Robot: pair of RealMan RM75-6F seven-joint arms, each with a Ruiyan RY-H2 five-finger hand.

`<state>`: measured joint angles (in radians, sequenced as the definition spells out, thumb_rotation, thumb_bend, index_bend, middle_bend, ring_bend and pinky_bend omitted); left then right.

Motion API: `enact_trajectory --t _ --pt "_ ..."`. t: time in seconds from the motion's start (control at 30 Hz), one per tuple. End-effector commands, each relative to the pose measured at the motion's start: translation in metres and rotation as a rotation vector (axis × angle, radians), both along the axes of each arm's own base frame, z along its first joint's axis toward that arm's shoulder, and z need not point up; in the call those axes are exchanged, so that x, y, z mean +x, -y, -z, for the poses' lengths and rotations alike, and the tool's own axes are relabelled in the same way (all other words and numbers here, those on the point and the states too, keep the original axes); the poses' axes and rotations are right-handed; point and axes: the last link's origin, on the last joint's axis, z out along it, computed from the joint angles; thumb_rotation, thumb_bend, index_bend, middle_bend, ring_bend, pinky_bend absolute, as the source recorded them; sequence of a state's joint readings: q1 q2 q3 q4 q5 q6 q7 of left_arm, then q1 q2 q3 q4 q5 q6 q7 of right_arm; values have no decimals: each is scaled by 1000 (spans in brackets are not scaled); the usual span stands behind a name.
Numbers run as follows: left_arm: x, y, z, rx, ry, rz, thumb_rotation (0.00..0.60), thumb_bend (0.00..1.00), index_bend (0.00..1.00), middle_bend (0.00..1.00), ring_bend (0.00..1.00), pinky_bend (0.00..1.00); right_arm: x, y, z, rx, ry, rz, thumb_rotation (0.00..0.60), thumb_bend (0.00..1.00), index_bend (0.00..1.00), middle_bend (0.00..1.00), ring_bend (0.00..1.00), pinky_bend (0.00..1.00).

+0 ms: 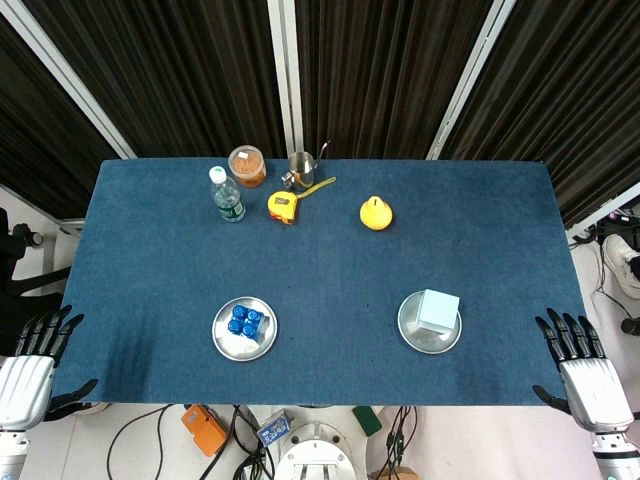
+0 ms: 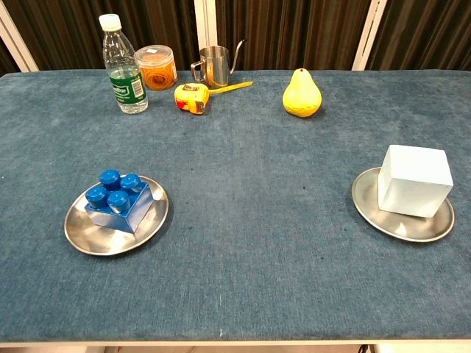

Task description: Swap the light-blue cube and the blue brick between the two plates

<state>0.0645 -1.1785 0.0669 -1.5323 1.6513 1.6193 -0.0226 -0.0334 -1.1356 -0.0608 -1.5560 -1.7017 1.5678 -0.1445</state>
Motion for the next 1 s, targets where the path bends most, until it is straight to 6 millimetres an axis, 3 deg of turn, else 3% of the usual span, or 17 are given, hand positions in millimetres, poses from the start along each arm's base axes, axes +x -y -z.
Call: enact_trajectory --t 0.03,0.27,0.43,0.6,0.87,0.97,1.0 --pt "0 0 0 1 -3 1 600 71 101 6 0 39 0 0 1 3 -1 -2 600 177 0 0 0 0" --pt "2 1 1 -2 1 5 600 71 101 6 0 38 4 11 7 34 19 -25 600 177 0 0 0 0" --pt "0 0 0 1 3 -3 600 72 101 6 0 39 26 60 27 131 23 -73 600 177 0 0 0 0" --pt "-1 -4 -2 5 5 -8 600 71 101 6 0 38 61 110 58 258 32 -104 600 177 0 0 0 0" --pt "-3 -4 -4 10 9 -22 600 72 101 6 0 39 79 141 102 363 -10 -93 600 179 0 0 0 0" --pt "-3 -3 -4 11 9 -22 600 71 101 6 0 39 81 146 112 388 3 -83 600 244 56 82 49 99" --pt "-3 -3 -4 12 10 -20 600 71 101 6 0 39 81 147 114 393 8 -81 600 289 160 169 132 173"
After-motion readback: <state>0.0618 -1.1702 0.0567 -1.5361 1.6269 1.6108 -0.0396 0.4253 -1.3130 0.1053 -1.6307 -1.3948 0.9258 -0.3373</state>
